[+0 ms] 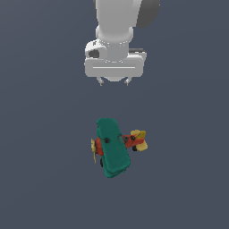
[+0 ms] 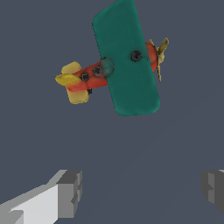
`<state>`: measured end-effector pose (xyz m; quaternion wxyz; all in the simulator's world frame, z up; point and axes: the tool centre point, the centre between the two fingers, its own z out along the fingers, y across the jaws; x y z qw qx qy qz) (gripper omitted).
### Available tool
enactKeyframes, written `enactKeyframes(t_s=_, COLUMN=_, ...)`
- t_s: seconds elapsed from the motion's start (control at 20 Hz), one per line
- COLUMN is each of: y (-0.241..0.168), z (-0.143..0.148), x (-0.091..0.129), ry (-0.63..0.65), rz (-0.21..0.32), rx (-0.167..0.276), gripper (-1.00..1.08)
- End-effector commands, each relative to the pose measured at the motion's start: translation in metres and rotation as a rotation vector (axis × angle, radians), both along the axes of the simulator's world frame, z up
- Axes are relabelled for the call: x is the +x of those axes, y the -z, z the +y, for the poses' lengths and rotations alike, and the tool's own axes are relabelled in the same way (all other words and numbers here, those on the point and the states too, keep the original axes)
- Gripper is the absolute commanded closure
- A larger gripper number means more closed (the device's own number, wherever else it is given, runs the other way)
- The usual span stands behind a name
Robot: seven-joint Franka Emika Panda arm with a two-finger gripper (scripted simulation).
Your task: Pick up the object and move it to a goal position.
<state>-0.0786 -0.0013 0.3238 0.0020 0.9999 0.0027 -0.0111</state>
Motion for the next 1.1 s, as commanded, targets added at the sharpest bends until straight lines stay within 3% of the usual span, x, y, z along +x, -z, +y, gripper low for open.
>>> enactKeyframes(t_s=0.0, y=0.000, z=0.000, x=0.000, ry=0.000, rz=0.000, rx=0.000, gripper=-0.20)
enactKeyframes(t_s=0.55, y=0.004, z=0.010, x=-0.002, ry=-0.031, rz=0.010, rx=0.015, gripper=-0.20)
enactKeyframes(t_s=1.05, y=0.023, z=0.016, x=-0.010, ry=-0.017, rz=0.059, rx=0.090, gripper=-0.20)
